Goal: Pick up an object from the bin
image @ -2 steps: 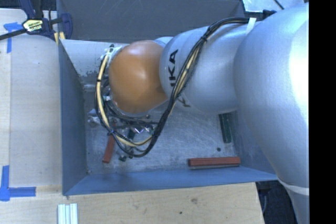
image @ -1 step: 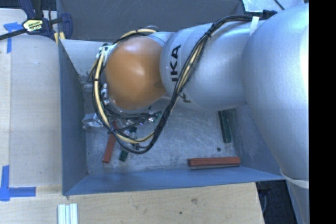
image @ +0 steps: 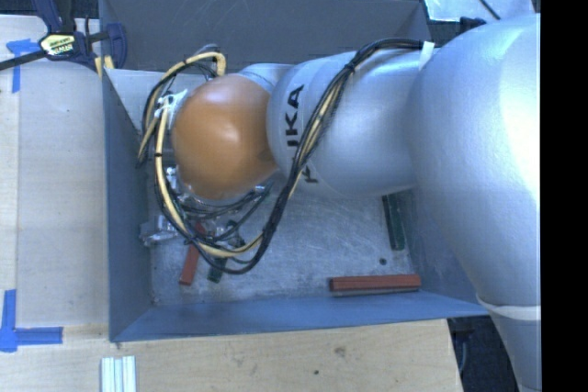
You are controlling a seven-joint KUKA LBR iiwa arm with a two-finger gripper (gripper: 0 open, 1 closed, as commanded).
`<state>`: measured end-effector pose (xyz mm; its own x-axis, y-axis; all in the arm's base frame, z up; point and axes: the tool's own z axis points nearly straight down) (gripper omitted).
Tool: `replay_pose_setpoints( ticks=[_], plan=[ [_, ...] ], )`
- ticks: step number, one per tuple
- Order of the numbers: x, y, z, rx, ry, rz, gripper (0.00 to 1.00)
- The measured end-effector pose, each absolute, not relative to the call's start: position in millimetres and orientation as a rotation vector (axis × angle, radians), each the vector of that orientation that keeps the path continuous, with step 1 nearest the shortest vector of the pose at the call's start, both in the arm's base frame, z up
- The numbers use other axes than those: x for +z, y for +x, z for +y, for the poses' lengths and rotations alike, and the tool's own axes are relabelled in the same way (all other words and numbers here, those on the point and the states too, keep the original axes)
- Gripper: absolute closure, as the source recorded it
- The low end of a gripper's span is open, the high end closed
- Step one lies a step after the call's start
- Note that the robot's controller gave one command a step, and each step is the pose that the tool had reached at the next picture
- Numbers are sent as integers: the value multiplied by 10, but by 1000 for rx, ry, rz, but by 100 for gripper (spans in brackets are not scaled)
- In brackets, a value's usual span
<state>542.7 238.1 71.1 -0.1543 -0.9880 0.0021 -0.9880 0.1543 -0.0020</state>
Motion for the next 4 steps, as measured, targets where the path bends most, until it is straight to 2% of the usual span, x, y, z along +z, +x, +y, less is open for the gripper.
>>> replay_pose_setpoints(
  ticks=[1,2,3,4],
  plan=[
    [719,5437,2373,0,2036,-2392,0],
    [719,5436,2384,-2,2038,-2395,100],
    [1083,5448,2388,1,2034,-2403,100],
    [1133,5458,2391,-1,2026,-2409,100]
  ],
)
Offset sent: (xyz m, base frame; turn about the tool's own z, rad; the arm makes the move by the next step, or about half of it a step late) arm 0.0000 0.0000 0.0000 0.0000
